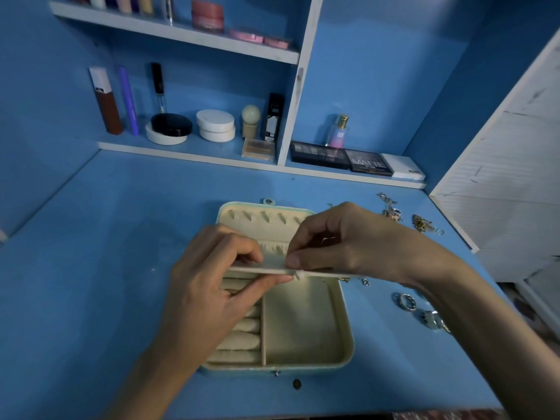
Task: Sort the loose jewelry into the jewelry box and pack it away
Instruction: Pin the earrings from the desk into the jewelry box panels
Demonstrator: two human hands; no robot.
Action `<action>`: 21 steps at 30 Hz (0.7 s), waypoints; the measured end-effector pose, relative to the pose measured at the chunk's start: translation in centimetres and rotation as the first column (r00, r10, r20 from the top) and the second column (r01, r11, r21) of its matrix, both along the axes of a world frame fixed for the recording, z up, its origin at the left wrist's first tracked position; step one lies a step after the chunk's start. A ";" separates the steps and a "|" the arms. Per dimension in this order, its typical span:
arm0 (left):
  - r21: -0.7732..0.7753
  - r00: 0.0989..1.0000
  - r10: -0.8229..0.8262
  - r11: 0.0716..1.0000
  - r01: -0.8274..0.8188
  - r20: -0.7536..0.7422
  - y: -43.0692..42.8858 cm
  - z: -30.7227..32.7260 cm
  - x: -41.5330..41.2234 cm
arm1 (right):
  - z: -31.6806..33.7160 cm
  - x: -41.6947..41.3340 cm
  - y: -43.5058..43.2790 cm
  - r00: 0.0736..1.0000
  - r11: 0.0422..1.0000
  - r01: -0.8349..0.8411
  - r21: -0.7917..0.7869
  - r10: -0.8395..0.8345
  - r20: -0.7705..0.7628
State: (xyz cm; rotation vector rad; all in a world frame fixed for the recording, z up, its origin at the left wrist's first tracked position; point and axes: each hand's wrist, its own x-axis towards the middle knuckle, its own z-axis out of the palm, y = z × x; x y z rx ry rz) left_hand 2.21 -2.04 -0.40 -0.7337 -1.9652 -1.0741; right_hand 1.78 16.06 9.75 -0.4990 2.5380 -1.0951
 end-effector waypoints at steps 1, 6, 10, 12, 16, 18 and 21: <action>0.003 1.000 -0.002 1.000 0.002 0.001 0.0 0.0 0.0 | 0.0 0.0 0.0 1.000 1.000 -0.014 0.013 0.014 -0.003; 0.028 1.000 -0.015 0.999 0.015 0.016 -0.1 -0.2 0.0 | -0.3 -0.5 0.7 0.999 0.957 0.039 -0.288 -0.037 0.013; 0.048 1.000 -0.012 0.999 0.011 0.026 -0.1 -0.2 0.0 | -2.2 -4.6 5.5 0.902 0.851 0.351 -0.392 -0.419 -0.102; 0.053 0.999 -0.006 0.999 0.005 0.032 -0.1 -0.2 0.0 | -4.2 -6.6 8.3 0.814 0.827 0.495 -0.268 -0.549 -0.189; 0.054 0.999 0.000 0.999 -0.002 0.040 -0.1 -0.2 0.0 | -7.6 -8.2 11.0 0.796 0.825 0.563 -0.050 -0.557 -0.235; 0.054 0.999 0.001 0.999 -0.003 0.040 -0.1 -0.2 0.0 | -8.5 -8.1 10.9 0.820 0.849 0.529 0.001 -0.511 -0.259; 0.053 0.999 0.004 0.999 -0.006 0.037 -0.1 -0.2 0.1 | -9.2 -8.1 10.7 0.827 0.862 0.506 0.030 -0.475 -0.302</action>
